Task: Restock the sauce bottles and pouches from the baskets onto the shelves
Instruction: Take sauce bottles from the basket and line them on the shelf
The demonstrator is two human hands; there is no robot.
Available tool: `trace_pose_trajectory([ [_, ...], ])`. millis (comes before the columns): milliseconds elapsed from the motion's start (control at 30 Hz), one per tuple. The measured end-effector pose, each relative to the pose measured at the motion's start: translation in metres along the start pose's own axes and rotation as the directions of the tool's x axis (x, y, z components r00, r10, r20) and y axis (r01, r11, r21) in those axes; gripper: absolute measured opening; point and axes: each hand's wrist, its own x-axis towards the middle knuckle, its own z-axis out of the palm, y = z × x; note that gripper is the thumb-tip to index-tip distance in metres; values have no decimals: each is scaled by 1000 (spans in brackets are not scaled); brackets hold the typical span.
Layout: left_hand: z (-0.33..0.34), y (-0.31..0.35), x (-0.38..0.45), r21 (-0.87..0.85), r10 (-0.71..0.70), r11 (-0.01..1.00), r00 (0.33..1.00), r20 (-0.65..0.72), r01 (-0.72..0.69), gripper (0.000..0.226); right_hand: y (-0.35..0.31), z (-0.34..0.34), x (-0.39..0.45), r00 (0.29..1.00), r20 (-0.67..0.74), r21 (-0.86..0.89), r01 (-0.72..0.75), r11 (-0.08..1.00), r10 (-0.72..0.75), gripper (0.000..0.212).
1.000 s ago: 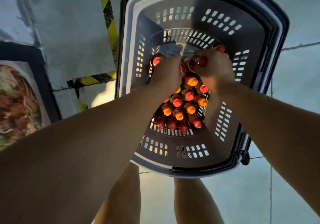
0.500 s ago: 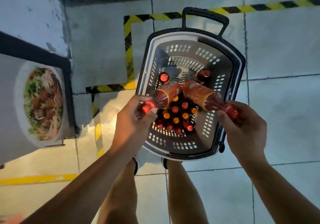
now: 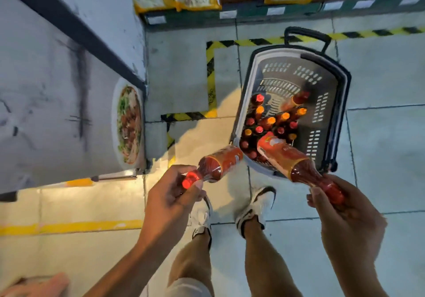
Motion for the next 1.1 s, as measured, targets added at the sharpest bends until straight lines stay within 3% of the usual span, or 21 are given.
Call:
trace_pose_trajectory([
  [133, -64, -14, -51, -3, 21, 1000, 998, -51, -21, 25, -17, 17, -74, 998, 50, 26, -25, 999, 24, 28],
  [400, -158, -88, -173, 46, -13, 999, 968, -249, 25, 35, -30, 54, -188, 943, 315, -141, 163, 976, -112, 40],
  [633, -231, -144, -260, 34, -96, 992, 911, -401, 120, 23, -18, 89, -296, 859, 440, -68, 325, 943, -263, 44],
  [800, -289, -181, -292, -33, -133, 991, 872, -471, 133, 16, -22, 128, -358, 772, 536, -150, 485, 862, -342, 35],
  [900, -330, -202, -301, -60, -140, 990, 846, -514, 127, 17, -31, 162, -397, 811, 513, -94, 379, 921, -282, 45],
  [1000, -378, -221, -298, -65, -140, 990, 837, -529, 125, 22, -50, 203, -430, 771, 560, -118, 438, 891, -305, 47],
  [1100, -431, -240, -285, -29, -115, 993, 836, -537, 118, 16, -71, 255, -454, 790, 577, -205, 386, 900, -207, 45],
])
